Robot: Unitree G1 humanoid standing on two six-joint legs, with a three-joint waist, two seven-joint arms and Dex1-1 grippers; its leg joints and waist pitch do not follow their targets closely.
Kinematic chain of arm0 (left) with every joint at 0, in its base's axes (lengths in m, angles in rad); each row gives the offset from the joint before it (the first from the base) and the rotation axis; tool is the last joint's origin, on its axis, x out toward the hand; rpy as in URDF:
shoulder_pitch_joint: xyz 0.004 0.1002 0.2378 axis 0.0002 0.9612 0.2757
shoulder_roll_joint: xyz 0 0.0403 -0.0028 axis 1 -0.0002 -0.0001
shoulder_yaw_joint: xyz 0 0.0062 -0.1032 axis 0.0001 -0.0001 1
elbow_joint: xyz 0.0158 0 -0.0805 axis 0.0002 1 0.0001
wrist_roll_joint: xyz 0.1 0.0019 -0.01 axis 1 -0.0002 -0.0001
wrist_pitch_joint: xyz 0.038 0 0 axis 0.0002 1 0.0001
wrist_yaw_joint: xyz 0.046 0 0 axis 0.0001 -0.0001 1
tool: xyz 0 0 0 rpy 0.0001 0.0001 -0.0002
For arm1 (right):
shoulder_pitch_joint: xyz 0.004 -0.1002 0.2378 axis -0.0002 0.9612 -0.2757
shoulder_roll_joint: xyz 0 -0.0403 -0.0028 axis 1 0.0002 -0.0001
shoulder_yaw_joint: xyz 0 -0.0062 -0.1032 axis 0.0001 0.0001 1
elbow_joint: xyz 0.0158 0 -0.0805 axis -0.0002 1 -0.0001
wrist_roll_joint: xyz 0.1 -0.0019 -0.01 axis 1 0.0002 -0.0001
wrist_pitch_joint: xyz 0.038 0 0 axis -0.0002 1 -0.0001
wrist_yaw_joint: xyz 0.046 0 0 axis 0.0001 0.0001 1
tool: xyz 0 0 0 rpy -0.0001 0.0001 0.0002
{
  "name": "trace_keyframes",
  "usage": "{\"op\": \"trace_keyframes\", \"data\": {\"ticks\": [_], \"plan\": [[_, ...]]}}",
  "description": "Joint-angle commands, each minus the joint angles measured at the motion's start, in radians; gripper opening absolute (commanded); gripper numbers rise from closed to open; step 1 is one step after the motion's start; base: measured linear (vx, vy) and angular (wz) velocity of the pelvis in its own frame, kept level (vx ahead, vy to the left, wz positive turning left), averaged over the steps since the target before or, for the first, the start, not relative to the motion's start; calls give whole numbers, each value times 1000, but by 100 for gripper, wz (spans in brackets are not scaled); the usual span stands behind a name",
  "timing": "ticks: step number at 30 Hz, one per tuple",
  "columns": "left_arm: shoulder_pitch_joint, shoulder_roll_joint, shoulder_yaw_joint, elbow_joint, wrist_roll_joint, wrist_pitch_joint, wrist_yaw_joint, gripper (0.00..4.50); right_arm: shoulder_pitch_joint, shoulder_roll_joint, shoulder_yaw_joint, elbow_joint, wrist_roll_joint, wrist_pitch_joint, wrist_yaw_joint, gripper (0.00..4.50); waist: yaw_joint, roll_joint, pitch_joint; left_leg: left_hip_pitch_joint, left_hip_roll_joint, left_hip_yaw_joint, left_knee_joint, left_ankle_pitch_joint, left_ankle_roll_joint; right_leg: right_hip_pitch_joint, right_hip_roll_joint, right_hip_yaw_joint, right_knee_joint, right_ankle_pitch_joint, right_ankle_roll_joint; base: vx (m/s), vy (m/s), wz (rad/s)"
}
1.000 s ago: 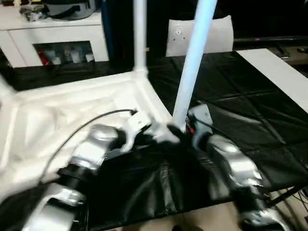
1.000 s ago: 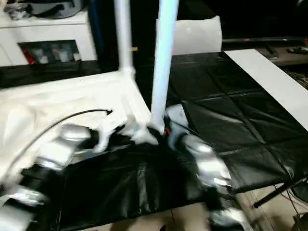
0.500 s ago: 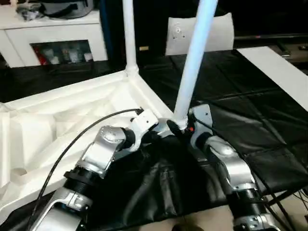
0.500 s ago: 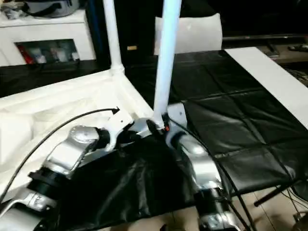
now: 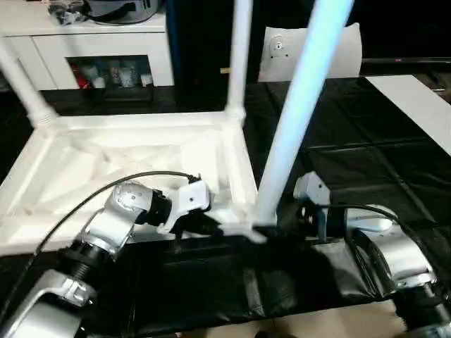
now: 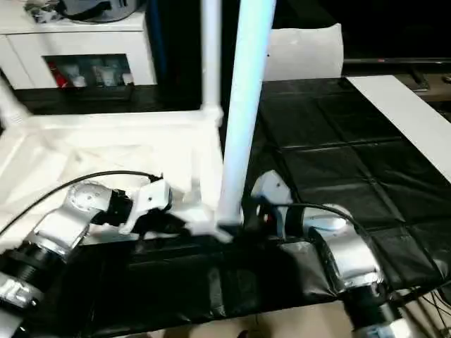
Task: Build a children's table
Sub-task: Rotate leg to tighten
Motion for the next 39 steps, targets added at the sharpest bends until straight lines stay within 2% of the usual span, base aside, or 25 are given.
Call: {"op": "trace_keyframes", "data": {"ticks": [1, 3, 4, 5, 7, 9, 14, 16, 20, 21, 25, 31, 32, 34, 35, 37, 38, 39], "plan": [[-38, 10, -49, 13, 17, -50, -73, 0, -23, -22, 31, 12, 5, -17, 80, 444, -2, -12, -61, -2, 17, 8, -71, -181, 76, 60, -45, 48, -69, -330, -188, 0, 0, 0], [-47, 13, -53, 24, 19, -64, -84, 0, -29, -29, 40, 20, 3, -20, 101, 444, 2, -10, -61, -4, 18, 7, -72, -176, 71, 62, -47, 48, -67, -337, -186, 0, 0, 0], [-55, 14, -55, 34, 18, -72, -94, 0, -37, -31, 49, 33, -1, -27, 113, 428, 2, -13, -61, -5, 19, 7, -72, -174, 69, 62, -48, 48, -68, -340, -184, 0, 0, 0], [-58, 14, -55, 39, 17, -78, -102, 0, -43, -29, 51, 41, -3, -29, 115, 418, 2, -12, -61, -4, 18, 6, -72, -173, 65, 62, -47, 47, -67, -341, -187, 0, 0, 0], [-68, 11, -55, 50, 15, -87, -119, 0, -57, -18, 52, 66, -5, -38, 116, 418, 4, -14, -62, -3, 19, 7, -71, -167, 61, 60, -47, 47, -65, -330, -194, 0, 0, 0], [-73, 9, -57, 59, 14, -98, -127, 0, -62, -15, 54, 74, 5, -37, 129, 382, 6, -16, -63, -4, 20, 6, -71, -162, 60, 62, -48, 48, -62, -309, -200, 0, 0, 0], [-84, 7, -62, 86, 9, -122, -144, 0, -75, -10, 57, 93, 19, -44, 155, 349, 11, -14, -63, -3, 20, 7, -70, -158, 64, 62, -48, 47, -60, -301, -206, 0, 0, 0], [-85, 7, -63, 88, 10, -125, -147, 0, -78, -6, 57, 99, 21, -47, 157, 330, 13, -18, -63, -3, 20, 8, -70, -161, 61, 62, -48, 48, -62, -310, -202, 0, 0, 0], [-83, 7, -63, 92, 11, -129, -150, 0, -79, 0, 56, 105, 23, -54, 160, 294, 21, -17, -64, -1, 21, 8, -71, -155, 57, 62, -48, 48, -60, -309, -196, 0, 0, 0], [-81, 8, -62, 94, 11, -132, -151, 0, -77, 4, 56, 105, 24, -54, 162, 286, 24, -13, -64, -1, 22, 7, -71, -153, 55, 62, -48, 48, -58, -298, -200, 0, 0, 0], [-76, 7, -60, 98, 11, -132, -146, 0, -68, 10, 59, 98, 36, -50, 164, 270, 24, -13, -64, -2, 20, 7, -71, -162, 50, 63, -48, 47, -60, -303, -199, 0, 0, 0], [-45, -19, -30, 57, -5, -62, -76, 0, -12, 55, 35, 27, 82, 20, 102, 266, 25, -13, -64, -1, 21, 7, -72, -158, 46, 63, -46, 48, -60, -293, -197, 0, 0, 0], [-31, -34, -18, 33, 3, -19, -14, 0, 13, 90, 24, -6, 92, 58, 38, 265, 23, -12, -63, -2, 22, 7, -73, -163, 45, 63, -46, 48, -59, -296, -197, 0, 0, 0], [-17, -58, -1, 8, 8, 40, 58, 0, 31, 133, 16, -25, 82, 90, -49, 265, 20, -13, -60, -3, 20, 5, -76, -183, 35, 63, -47, 47, -65, -335, -185, 0, 0, 0], [-11, -69, 7, -1, 8, 66, 86, 0, 35, 151, 12, -26, 72, 98, -89, 265, 18, -7, -58, 2, 18, 5, -78, -209, 23, 58, -46, 45, -74, -386, -168, 0, 0, 0], [6, -117, 33, -44, 2, 148, 179, 0, 38, 225, 3, -17, 30, 126, -234, 265, 5, -9, -49, 5, 11, 1, -78, -273, 4, 54, -46, 36, -93, -546, -109, 0, 0, 0], [11, -133, 40, -58, 4, 172, 211, 0, 36, 249, -2, -11, 19, 137, -280, 265, -1, -9, -48, 5, 10, -1, -79, -285, -3, 53, -47, 33, -95, -577, -95, 0, 0, 0], [16, -165, 53, -73, 12, 214, 273, 0, 23, 292, -10, 8, 3, 149, -351, 265, -14, -4, -46, 6, 5, -6, -77, -312, -9, 52, -47, 25, -108, -643, -64, 0, 0, 0]]}}
